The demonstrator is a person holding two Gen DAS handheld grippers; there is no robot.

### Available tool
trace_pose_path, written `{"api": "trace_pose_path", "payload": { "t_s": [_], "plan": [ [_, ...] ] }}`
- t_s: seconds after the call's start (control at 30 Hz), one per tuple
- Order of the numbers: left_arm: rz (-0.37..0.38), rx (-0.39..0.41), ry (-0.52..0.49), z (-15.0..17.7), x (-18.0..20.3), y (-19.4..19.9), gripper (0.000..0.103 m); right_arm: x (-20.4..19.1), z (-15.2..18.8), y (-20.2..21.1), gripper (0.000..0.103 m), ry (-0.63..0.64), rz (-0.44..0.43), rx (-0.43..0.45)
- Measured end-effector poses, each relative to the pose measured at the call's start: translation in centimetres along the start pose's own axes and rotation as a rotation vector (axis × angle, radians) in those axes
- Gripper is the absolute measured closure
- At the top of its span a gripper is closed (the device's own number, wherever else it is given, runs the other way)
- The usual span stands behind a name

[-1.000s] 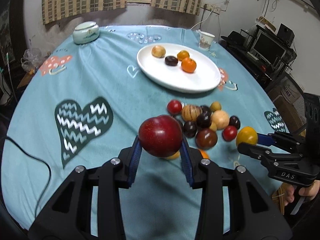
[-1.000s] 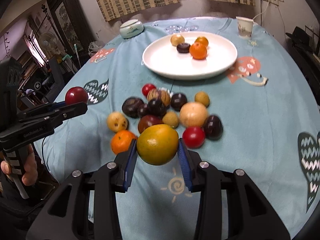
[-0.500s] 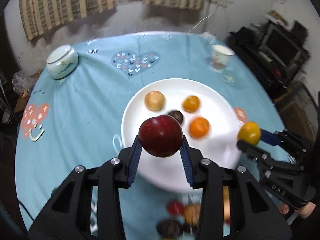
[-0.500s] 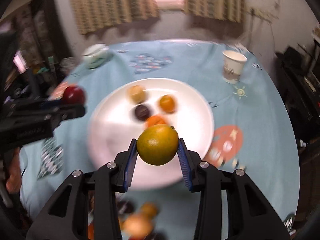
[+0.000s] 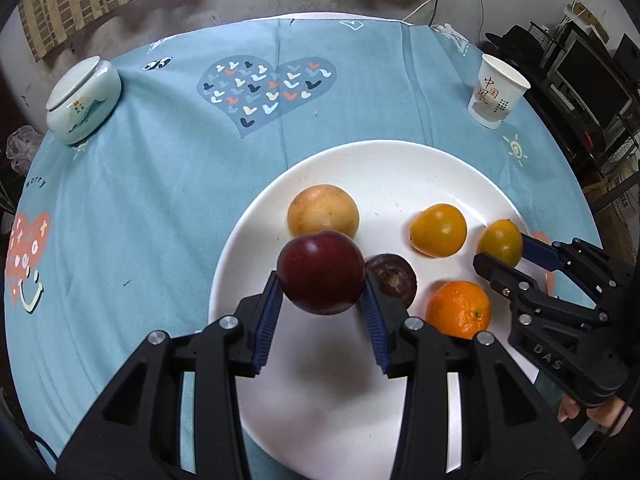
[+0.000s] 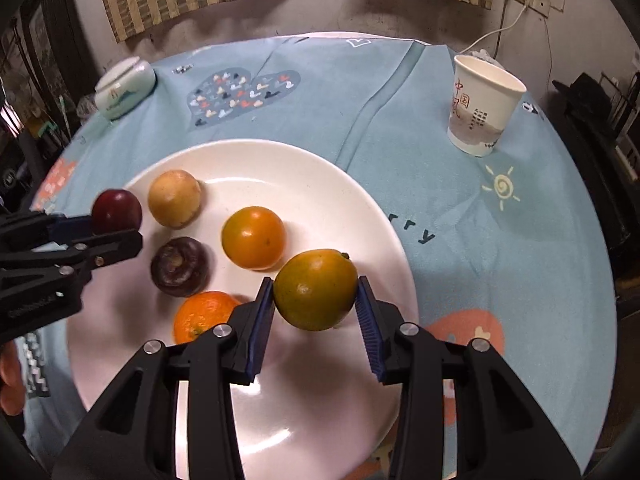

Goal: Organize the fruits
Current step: 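Carry citrus and red apple to the plate and release both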

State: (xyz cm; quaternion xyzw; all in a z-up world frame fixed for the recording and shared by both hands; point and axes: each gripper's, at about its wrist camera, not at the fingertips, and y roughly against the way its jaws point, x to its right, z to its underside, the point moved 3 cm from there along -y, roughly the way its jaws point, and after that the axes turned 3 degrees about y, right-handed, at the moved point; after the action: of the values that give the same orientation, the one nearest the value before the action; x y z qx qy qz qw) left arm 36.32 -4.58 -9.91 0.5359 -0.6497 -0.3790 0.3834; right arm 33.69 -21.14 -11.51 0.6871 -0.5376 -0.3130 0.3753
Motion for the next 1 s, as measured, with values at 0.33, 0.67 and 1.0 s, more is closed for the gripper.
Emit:
{"api": "trace_pose_path", "payload": {
  "t_s": [0.33, 0.67, 1.0],
  "plan": [
    [0.039, 0.091, 0.001, 1.0, 0.5, 5.7, 0.024, -0.8, 0.1, 5.1, 0.034, 0.037, 0.046, 0.131],
    [-0.046, 0.2, -0.01, 15.0, -1.9, 12.4, 0.008, -2.6, 11.8, 12.5, 0.034, 0.013, -0.03, 0.121],
    [-0.088, 0.213, 0.071, 27.0, -4.4, 13.7, 0.008, -4.6, 22.0, 14.4, 0.034, -0.096, -0.075, 0.065]
  ]
}}
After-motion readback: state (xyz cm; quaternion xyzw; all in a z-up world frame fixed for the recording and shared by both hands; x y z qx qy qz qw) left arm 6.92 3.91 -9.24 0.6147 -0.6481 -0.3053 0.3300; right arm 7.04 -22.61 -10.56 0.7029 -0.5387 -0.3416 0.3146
